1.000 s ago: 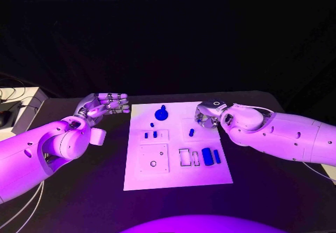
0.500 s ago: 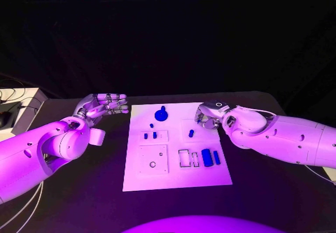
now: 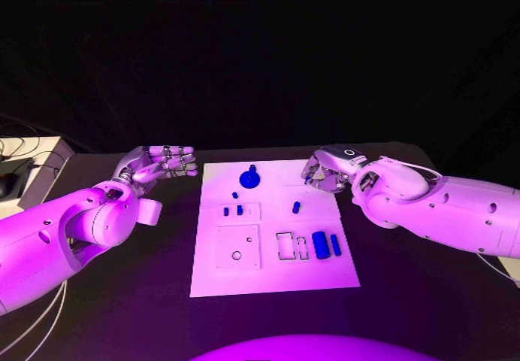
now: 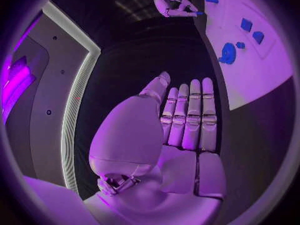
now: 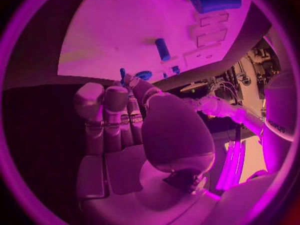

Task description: Assemble the parts on the task board

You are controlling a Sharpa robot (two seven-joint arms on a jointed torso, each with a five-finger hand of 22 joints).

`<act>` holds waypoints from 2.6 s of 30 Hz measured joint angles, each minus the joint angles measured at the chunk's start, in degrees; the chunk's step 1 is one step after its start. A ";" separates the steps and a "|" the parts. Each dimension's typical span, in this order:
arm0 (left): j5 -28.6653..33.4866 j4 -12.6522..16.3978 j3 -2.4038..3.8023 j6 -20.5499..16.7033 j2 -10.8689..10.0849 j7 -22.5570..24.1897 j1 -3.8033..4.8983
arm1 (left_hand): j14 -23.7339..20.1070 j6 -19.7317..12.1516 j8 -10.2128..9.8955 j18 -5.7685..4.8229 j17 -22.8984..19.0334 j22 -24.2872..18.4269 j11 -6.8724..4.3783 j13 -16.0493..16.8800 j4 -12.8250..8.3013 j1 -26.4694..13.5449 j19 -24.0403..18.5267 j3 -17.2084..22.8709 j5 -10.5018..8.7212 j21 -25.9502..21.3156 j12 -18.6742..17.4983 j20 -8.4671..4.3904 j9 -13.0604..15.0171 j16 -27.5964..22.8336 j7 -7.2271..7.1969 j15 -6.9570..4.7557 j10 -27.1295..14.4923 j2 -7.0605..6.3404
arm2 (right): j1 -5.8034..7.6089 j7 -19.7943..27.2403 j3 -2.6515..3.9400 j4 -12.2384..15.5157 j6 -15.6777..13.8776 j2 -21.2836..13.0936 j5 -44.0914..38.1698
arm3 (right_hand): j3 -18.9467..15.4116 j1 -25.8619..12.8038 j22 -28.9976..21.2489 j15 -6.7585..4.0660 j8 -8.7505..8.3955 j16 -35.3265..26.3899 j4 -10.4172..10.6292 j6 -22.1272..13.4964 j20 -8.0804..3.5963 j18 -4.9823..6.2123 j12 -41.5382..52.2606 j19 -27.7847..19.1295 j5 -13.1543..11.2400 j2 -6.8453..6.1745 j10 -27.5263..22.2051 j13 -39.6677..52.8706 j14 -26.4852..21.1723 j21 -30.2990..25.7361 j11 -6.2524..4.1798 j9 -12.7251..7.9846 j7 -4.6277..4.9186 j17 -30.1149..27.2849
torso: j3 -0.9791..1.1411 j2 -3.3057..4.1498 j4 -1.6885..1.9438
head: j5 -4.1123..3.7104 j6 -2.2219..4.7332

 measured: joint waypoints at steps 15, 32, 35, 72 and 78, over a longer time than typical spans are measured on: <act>0.05 -0.46 0.00 -0.16 0.77 0.24 0.00 | 0.00 0.00 0.00 0.00 -0.01 -0.57 0.00 0.00 0.00 0.00 0.00 0.00 0.00 0.00 0.00 0.00 0.00 0.00 0.00 0.00 0.01 0.00 | -2.35 5.49 0.04 9.05 -3.56 0.36 7.99 | -0.41 0.24 0.04 0.01 -0.01 0.00 -0.39 -0.01 0.01 -0.05 0.02 -0.01 0.67 0.22 -0.01 0.02 0.02 0.00 -0.01 -0.03 0.00 -0.21 | -0.05 -0.01 0.12 | 2.78 0.39; 0.08 0.04 -0.01 -1.12 1.60 0.91 0.00 | 0.00 0.00 0.00 0.00 -0.01 -0.64 0.00 0.00 0.00 0.00 0.00 0.00 0.00 0.00 0.00 0.00 0.00 0.00 0.00 0.00 0.01 0.00 | -10.12 5.83 -0.66 8.72 -5.96 7.24 -0.61 | -0.65 0.38 0.03 0.03 -0.12 0.22 -0.61 -0.02 0.02 -0.08 -0.05 -0.02 0.69 0.36 -0.02 0.02 0.03 0.00 -0.02 -0.06 -0.01 -0.29 | -0.04 0.15 0.12 | 5.91 -0.24; 0.08 0.14 -0.01 -1.21 1.66 0.97 0.00 | 0.00 0.00 0.00 0.00 -0.01 -0.63 -0.01 0.00 0.00 0.00 0.00 0.00 0.00 0.00 0.00 0.00 0.00 0.00 0.00 0.00 0.01 0.00 | -11.20 4.85 -0.71 8.06 -6.09 8.46 -2.68 | -0.65 0.38 0.02 0.03 -0.13 0.22 -0.61 -0.02 0.03 -0.09 -0.07 -0.02 0.69 0.36 -0.06 0.02 0.04 0.00 -0.06 -0.08 -0.01 -0.29 | -0.02 0.16 0.13 | 6.16 -0.40; 0.09 0.41 -0.01 -1.35 0.79 1.03 -0.01 | 0.00 0.00 0.00 0.00 0.03 -0.84 -0.01 0.00 0.00 0.00 0.00 0.00 0.00 0.00 0.00 0.00 0.00 0.00 0.00 0.00 0.01 0.00 | -13.11 -2.07 -0.69 6.17 -8.55 10.85 -11.94 | -0.40 0.37 0.04 -0.09 0.00 0.55 -0.87 0.19 -0.10 -0.45 -0.07 0.11 0.22 0.34 0.10 0.03 -0.09 0.39 0.10 -0.15 0.20 -0.43 | -0.10 0.14 0.16 | 7.71 -2.55; 0.09 0.40 -0.01 -1.34 0.76 1.00 -0.01 | -0.20 0.00 0.00 0.00 0.02 -1.13 -0.01 0.00 0.18 0.00 0.00 -0.18 0.00 0.00 0.00 0.00 0.00 0.00 0.00 0.20 0.01 0.00 | -13.13 -2.16 -0.70 6.12 -8.35 10.63 -12.29 | -0.40 0.28 0.04 -0.09 -0.01 0.55 -0.86 0.19 -0.10 -0.45 -0.11 0.11 0.15 0.25 0.10 0.02 -0.09 0.39 0.10 -0.10 0.20 -0.43 | -0.04 0.14 0.11 | 7.73 -2.65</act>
